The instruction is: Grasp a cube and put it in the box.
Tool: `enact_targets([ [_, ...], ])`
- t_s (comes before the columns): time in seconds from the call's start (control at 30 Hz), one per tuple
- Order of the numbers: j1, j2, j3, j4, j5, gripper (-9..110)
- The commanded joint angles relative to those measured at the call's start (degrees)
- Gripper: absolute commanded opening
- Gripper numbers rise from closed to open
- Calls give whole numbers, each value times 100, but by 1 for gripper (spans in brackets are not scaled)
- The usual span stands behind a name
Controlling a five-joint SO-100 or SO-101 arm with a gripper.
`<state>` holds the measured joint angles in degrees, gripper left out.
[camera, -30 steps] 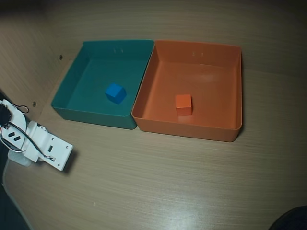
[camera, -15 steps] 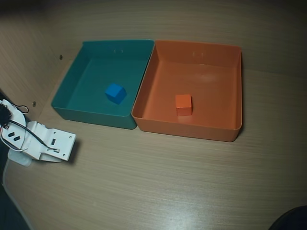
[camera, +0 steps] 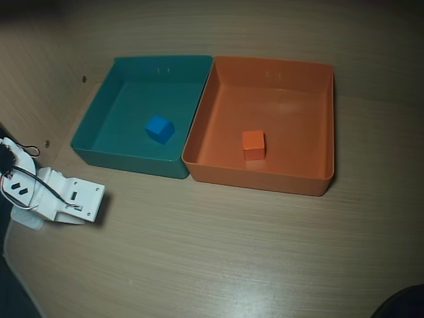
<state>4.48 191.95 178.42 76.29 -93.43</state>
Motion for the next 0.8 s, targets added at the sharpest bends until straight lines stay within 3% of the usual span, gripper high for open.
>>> enact_targets([
  [0.0,44,26,325,79,-62,-5],
  [0.77,-9,26,325,79,-62,-5],
])
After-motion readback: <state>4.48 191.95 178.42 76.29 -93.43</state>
